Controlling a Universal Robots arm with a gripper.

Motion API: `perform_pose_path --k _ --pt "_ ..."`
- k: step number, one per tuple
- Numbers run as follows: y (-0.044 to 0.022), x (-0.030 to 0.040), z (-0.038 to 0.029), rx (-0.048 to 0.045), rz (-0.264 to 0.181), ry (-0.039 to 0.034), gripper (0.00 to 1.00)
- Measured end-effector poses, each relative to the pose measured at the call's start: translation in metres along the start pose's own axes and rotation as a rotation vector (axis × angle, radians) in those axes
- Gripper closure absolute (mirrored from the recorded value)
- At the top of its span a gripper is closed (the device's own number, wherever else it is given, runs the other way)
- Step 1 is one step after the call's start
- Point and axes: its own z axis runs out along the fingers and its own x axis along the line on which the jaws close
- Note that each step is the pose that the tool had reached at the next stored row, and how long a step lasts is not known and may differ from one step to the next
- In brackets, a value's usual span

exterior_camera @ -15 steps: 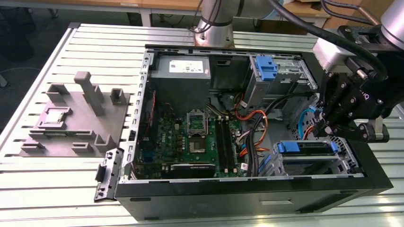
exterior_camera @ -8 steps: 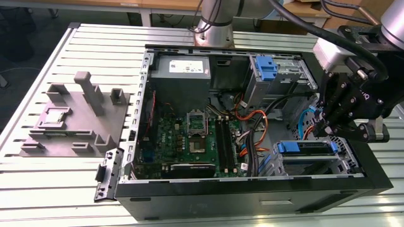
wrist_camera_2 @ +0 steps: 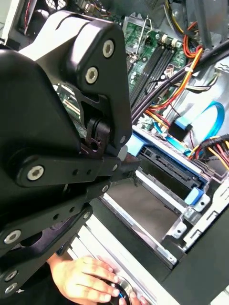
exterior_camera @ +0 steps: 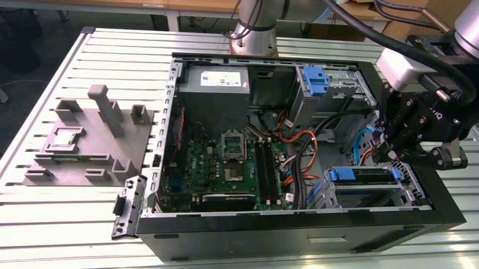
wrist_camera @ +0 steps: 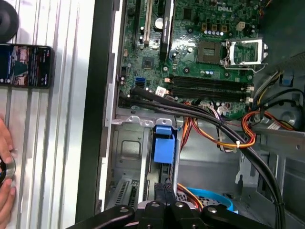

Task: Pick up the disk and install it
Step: 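Insert the first disk wire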

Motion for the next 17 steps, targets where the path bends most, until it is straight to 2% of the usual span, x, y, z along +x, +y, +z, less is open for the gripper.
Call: perform_pose_path --k 9,17 --pt "-0.0161 -0.0012 -0.0001 0.0001 0.0 0.0001 0.9" --pt "-0.0239 -0.0044 -0.0001 0.0001 0.0 0.0001 0.9"
